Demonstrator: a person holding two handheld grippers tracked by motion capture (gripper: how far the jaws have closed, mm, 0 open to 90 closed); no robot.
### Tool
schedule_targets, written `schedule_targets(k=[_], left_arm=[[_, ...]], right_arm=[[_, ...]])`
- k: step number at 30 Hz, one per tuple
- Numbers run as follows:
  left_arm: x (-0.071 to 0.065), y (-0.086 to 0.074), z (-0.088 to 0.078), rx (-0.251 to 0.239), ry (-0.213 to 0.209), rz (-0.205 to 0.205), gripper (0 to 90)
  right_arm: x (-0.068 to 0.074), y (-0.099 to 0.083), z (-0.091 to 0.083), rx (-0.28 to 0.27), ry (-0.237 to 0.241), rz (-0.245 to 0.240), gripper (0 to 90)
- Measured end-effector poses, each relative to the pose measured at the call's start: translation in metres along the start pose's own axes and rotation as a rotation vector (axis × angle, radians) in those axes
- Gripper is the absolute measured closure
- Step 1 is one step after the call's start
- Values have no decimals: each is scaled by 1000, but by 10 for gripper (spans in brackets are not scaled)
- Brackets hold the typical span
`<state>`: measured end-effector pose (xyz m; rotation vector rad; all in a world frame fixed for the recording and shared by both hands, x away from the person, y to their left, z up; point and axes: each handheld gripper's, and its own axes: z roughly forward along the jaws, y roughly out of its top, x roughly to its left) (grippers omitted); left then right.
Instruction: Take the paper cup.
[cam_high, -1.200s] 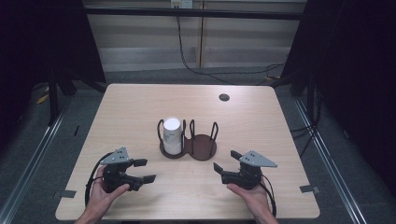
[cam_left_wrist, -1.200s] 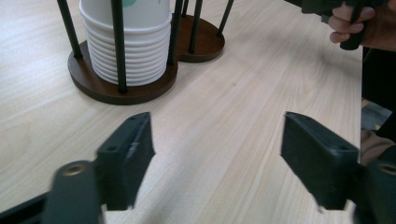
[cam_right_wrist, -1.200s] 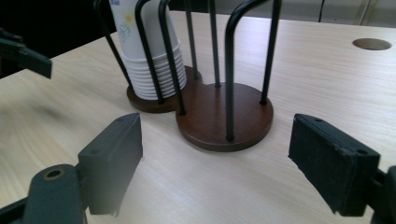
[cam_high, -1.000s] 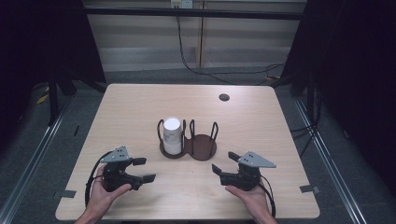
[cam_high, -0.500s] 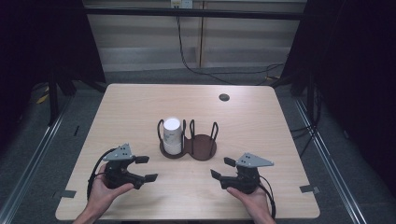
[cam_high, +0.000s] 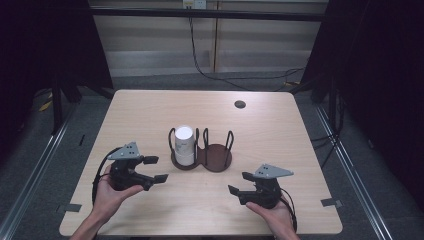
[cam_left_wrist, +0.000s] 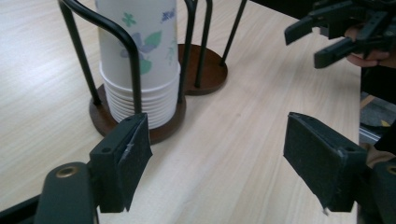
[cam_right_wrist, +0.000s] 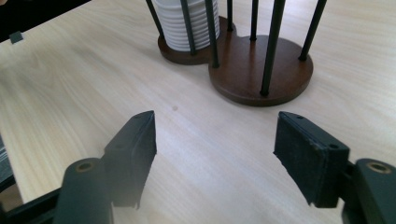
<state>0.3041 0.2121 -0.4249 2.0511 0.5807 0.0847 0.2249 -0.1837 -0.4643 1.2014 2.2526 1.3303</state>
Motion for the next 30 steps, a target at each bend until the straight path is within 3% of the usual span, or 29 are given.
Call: schedule_targets(k=[2,4,10,18,24,30], left_arm=[[2,4,1,6,17,14,230],[3,6,1,-5,20,9,226],[7,20,7,28,13,39,243],[11,31,10,34,17,47,257],[19,42,8,17,17,55,182],[21,53,9,32,15,66,208]], right_arm=[[0,-3,-1,-4,10,16,278],[0,-4,-1,-6,15,23,271],[2,-1,-6,-38,24,22,257],[2,-3,-4,-34,22,28,237],[4,-2,-3,-30,34,25,227],[3,-3,-2,-27,41,21,226]])
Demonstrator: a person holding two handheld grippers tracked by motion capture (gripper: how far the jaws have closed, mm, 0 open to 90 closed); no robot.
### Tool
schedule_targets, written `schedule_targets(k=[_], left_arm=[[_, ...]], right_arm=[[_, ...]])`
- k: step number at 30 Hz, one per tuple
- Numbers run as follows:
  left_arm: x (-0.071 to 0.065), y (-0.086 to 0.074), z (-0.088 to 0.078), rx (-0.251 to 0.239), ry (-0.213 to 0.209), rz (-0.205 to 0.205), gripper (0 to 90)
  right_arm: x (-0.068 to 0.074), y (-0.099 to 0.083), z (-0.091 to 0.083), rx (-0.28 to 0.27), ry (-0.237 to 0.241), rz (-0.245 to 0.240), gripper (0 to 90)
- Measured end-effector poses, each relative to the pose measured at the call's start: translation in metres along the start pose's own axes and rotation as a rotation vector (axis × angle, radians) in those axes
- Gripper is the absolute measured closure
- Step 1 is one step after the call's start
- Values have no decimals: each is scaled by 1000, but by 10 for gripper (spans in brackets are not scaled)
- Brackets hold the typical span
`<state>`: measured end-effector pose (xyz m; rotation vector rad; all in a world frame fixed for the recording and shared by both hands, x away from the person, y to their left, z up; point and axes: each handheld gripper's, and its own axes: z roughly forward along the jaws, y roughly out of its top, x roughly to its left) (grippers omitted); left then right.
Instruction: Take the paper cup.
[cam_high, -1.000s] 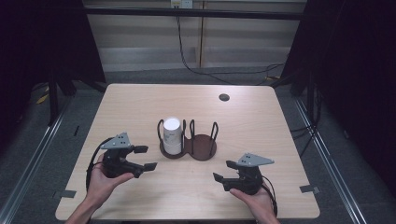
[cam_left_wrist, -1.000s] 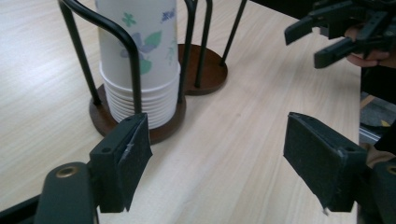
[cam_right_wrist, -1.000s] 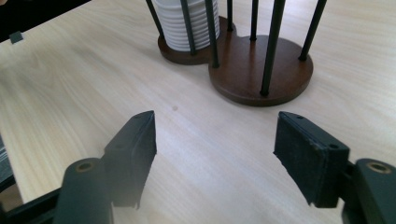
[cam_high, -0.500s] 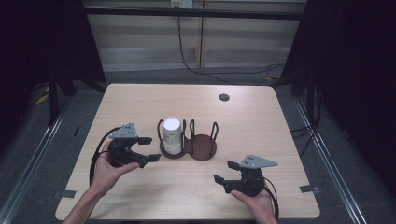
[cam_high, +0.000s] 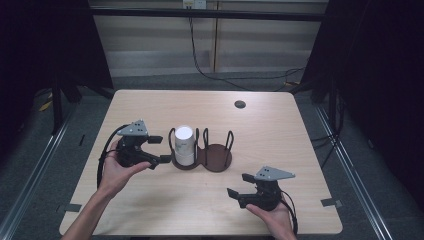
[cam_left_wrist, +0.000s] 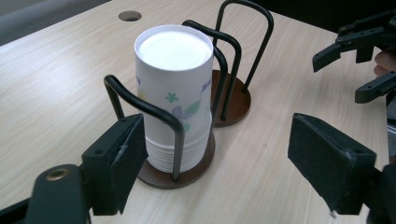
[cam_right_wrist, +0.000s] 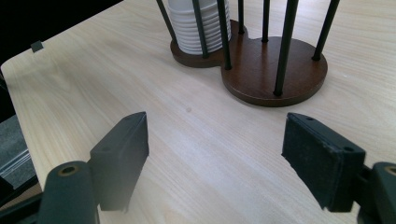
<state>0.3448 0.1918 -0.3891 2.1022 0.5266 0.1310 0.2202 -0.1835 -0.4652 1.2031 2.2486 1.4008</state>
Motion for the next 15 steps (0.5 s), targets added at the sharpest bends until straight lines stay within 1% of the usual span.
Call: schedule_targets(k=[2,4,5,6,7,8,9,11,12,13,14,15], left_arm=[[0,4,0,6,6,4,215],[2,9,0,18,9,8,231],[2,11,1,26,8,9,243],[2,16,1,47,16,8,254],[2,16,1,47,16,8,257],[2,18,2,57,19,11,259],[2,20,2,64,24,24,259],[0,24,4,76,28,17,296],[1,27,3,94,34,34,296],[2,28,3,98,46,29,298],[3,32,4,102,45,30,289],[3,32,4,102,45,30,292]], right_arm=[[0,0,0,1,-1,5,226],[0,-1,-1,4,-2,-1,226],[0,-1,-1,2,0,-2,226],[0,-1,-1,4,0,-1,226],[0,-1,-1,4,0,-1,226],[0,-1,0,4,1,-2,225],[0,-1,0,4,1,-2,225],[-1,-1,0,6,4,3,222],[-1,-1,0,6,4,3,222],[-1,-1,0,6,6,3,221],[-1,-1,0,4,11,1,216],[-1,-1,0,4,11,1,216]])
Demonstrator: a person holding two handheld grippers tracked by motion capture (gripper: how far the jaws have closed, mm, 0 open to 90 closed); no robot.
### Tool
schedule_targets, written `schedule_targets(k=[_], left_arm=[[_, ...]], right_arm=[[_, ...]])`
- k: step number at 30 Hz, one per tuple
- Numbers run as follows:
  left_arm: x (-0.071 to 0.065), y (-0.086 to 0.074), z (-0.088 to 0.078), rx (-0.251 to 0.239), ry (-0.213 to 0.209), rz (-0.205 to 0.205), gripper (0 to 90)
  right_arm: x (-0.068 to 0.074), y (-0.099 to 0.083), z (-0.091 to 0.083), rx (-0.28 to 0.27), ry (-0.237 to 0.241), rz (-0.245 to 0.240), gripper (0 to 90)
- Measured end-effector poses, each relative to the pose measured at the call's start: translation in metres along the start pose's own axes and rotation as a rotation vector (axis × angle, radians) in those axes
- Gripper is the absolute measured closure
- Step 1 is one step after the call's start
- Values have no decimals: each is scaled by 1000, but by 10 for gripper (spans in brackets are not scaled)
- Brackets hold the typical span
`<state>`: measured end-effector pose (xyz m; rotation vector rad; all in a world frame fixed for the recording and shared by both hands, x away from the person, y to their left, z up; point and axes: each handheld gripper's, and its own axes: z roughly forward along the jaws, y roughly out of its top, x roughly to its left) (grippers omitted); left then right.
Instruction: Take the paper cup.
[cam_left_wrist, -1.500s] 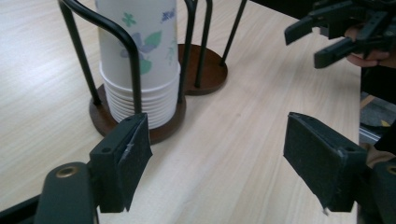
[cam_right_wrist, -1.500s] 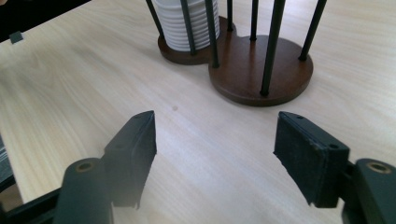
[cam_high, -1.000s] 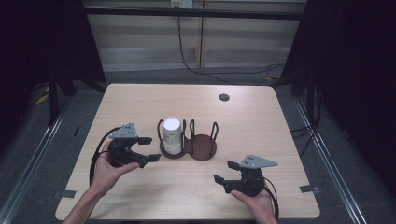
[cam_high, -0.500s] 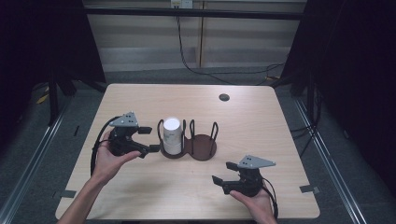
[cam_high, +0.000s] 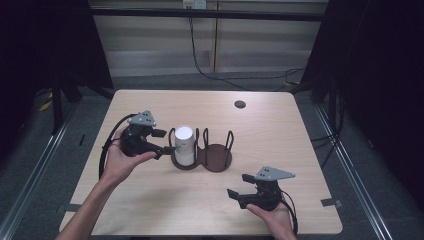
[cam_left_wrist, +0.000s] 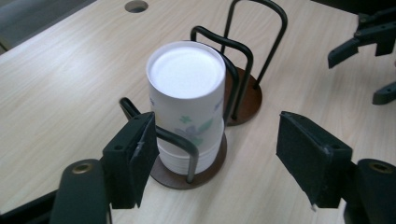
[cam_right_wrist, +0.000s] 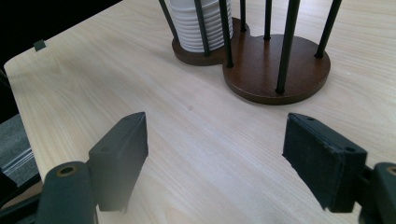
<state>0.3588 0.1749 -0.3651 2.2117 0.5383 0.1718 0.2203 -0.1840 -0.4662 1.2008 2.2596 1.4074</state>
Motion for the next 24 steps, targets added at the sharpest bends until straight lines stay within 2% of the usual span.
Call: schedule_targets(k=[4,8,11,13,16,20,22,24], left_arm=[[1,9,4,36,-11,6,252],[1,20,7,84,-3,38,299],[2,29,9,140,-14,67,330],[2,34,11,163,-6,84,329],[2,42,15,181,6,96,334],[2,51,22,222,1,103,332],[1,54,26,224,15,93,326],[2,58,30,262,8,102,317]], right_arm=[[0,0,0,0,8,-2,209],[0,0,0,3,11,-2,205],[0,0,0,2,14,-1,201],[-1,0,-1,3,14,3,200],[-1,0,-1,0,18,5,195],[-1,-1,-1,6,21,8,193],[-1,-1,-1,6,24,11,192],[-1,-1,-1,5,25,11,190]])
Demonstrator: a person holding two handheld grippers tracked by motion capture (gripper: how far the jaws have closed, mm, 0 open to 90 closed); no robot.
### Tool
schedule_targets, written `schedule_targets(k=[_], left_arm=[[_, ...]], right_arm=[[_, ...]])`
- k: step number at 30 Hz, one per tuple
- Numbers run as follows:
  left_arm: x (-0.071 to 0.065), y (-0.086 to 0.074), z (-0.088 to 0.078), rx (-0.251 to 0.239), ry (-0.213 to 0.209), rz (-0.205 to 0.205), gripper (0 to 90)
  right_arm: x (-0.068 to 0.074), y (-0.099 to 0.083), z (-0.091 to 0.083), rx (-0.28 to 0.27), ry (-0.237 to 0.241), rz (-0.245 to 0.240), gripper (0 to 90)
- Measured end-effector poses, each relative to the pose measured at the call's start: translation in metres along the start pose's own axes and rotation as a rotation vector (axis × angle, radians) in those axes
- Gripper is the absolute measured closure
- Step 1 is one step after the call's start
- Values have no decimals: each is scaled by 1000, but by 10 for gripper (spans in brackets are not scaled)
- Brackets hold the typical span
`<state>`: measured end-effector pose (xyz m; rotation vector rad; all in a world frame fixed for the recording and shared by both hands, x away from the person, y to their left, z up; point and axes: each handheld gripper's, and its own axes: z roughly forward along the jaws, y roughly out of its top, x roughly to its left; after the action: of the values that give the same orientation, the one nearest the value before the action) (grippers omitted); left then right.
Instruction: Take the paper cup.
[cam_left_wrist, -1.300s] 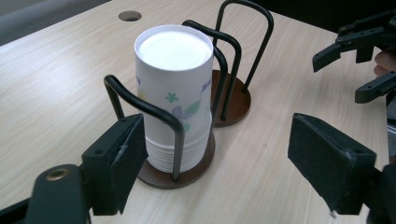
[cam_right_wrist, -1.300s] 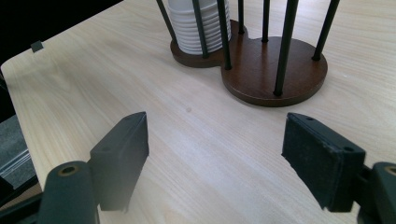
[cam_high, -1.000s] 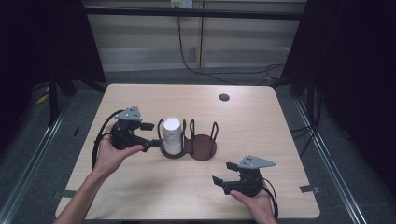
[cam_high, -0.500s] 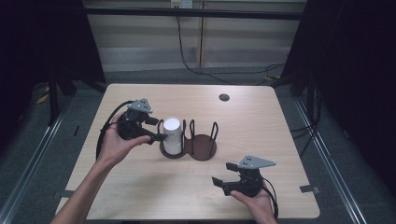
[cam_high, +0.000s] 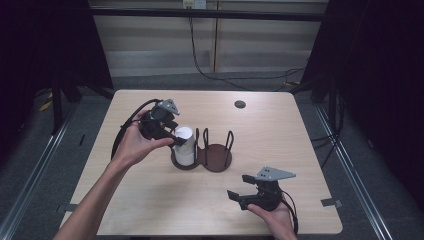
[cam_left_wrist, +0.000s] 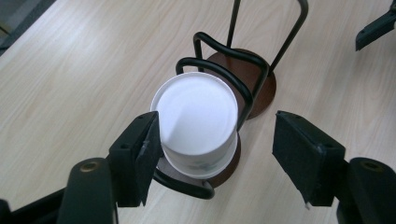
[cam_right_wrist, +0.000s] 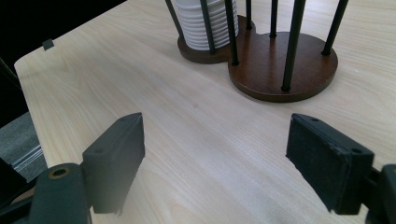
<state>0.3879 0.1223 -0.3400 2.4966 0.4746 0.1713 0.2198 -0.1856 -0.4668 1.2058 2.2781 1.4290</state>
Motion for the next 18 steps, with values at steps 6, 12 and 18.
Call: schedule_targets(k=[6,12,18], left_arm=[[-1,12,6,35,18,-17,302],[7,18,13,105,-1,-34,276],[11,21,24,171,-6,-22,289]], right_arm=[[-1,0,1,4,5,7,165],[-1,0,0,-3,5,11,139],[-1,0,0,5,10,7,137]])
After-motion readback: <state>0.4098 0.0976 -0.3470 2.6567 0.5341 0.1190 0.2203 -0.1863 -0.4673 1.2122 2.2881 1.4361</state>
